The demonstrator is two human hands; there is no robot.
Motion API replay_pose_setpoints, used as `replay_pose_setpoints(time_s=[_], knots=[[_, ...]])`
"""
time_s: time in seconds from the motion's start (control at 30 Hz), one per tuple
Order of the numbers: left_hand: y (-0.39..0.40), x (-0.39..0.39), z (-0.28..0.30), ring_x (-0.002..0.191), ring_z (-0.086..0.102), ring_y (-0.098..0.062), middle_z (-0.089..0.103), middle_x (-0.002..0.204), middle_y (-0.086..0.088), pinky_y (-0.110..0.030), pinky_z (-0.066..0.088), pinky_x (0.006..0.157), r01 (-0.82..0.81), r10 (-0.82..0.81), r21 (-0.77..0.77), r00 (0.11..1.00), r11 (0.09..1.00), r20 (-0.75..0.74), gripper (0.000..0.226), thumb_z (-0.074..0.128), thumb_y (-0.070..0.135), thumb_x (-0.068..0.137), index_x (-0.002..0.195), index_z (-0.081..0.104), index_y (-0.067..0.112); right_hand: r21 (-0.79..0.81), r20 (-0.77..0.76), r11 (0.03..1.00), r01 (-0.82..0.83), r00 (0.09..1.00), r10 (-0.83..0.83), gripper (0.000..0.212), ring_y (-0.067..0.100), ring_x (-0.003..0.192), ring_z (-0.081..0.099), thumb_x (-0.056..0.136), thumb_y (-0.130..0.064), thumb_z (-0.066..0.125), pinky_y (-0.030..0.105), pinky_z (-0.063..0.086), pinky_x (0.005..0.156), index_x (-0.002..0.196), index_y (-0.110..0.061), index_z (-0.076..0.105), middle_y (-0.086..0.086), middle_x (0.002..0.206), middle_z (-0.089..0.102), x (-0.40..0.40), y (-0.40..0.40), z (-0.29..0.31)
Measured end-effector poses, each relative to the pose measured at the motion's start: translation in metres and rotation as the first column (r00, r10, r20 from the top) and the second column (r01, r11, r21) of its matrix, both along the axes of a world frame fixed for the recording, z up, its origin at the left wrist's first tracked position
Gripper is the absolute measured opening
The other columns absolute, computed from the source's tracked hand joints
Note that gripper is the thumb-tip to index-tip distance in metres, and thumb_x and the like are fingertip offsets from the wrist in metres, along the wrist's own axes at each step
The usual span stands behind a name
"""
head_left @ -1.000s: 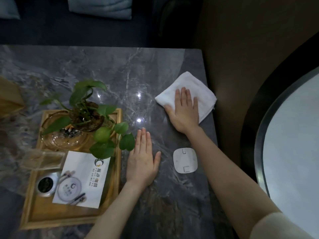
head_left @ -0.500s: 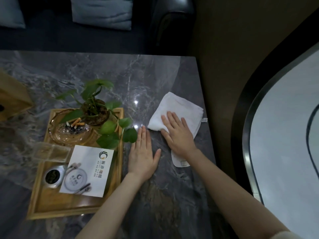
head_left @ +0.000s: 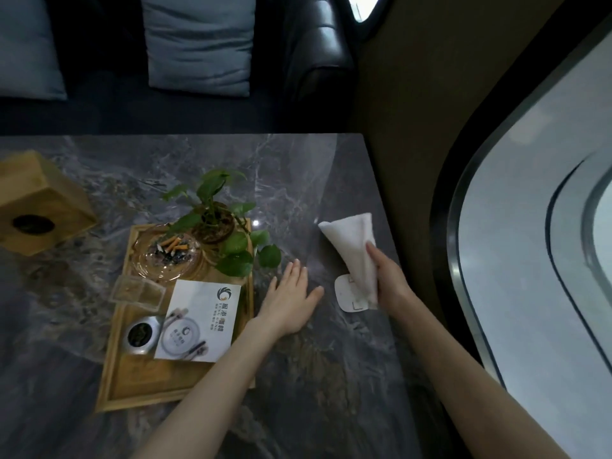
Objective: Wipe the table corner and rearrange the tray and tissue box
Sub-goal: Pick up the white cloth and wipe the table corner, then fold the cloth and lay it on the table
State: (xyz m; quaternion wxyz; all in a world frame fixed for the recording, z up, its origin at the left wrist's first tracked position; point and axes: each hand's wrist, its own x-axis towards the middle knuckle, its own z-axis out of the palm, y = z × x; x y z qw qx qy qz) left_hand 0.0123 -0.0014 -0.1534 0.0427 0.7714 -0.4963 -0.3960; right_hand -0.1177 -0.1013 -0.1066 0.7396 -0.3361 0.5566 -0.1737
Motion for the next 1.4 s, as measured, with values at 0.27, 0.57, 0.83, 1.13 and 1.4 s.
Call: replay_pose_setpoints(time_s=[0.27,0.57,0.83,1.13,1.4], knots=[[0.031,0.012,0.083,0.127,0.043,-0.012,0.052,0.134,0.000,-0.026,0.031,0.104,-0.381,0.243,-0.152,0.801,0.912,-0.547,0.042,0.037,0.037,0.095,0.129,0.051,0.017,0.148,0.498,0.961,0.234,0.822,-0.276,0.046,0.027,0.101,0.066,0.086,-0.043,0.046,0.043,0.049,0.090,0.112,-0.010,0.065,0.012,0.111,0.069,-0.017,0.026,0.049],[0.096,0.068,0.122,0.107,0.058,-0.005,0.063,0.115,0.010,-0.022,0.050,0.089,-0.746,0.304,-0.185,0.466,0.639,-0.831,0.032,0.061,0.034,0.083,0.114,0.057,0.026,0.003,0.421,1.000,0.017,0.907,-0.017,0.047,0.024,0.085,0.071,0.067,-0.022,0.066,0.035,0.059,0.065,0.112,-0.008,0.061,0.010,0.096,0.073,0.028,0.108,0.107],[0.183,0.112,0.099,0.112,0.060,-0.026,0.067,0.118,-0.010,-0.046,0.041,0.102,-0.793,0.316,0.349,-0.209,0.500,-0.926,0.043,0.055,0.034,0.078,0.113,0.064,0.011,0.181,0.392,0.981,-0.077,0.920,0.000,0.037,0.031,0.084,0.070,0.084,-0.033,0.055,0.044,0.050,0.081,0.103,-0.003,0.065,0.015,0.093,0.074,0.109,0.179,0.096],[0.276,0.204,0.083,0.094,0.069,-0.013,0.073,0.104,0.002,-0.027,0.059,0.073,-0.849,0.325,0.219,-0.059,0.481,-0.944,0.033,0.054,0.022,0.078,0.111,0.061,0.020,0.266,0.379,0.952,-0.152,0.924,0.042,0.040,0.034,0.099,0.065,0.088,-0.037,0.051,0.047,0.047,0.091,0.106,-0.005,0.065,0.017,0.106,0.070,0.191,0.237,0.059],[0.300,0.270,0.061,0.086,0.069,-0.005,0.071,0.100,0.007,-0.023,0.056,0.074,-0.882,0.460,0.016,0.231,0.472,-0.858,0.019,0.050,0.016,0.091,0.102,0.060,0.028,0.207,0.298,0.958,-0.199,0.945,0.132,0.033,0.029,0.096,0.066,0.091,-0.036,0.049,0.044,0.052,0.081,0.107,-0.011,0.064,0.010,0.097,0.073,0.258,0.265,0.025]])
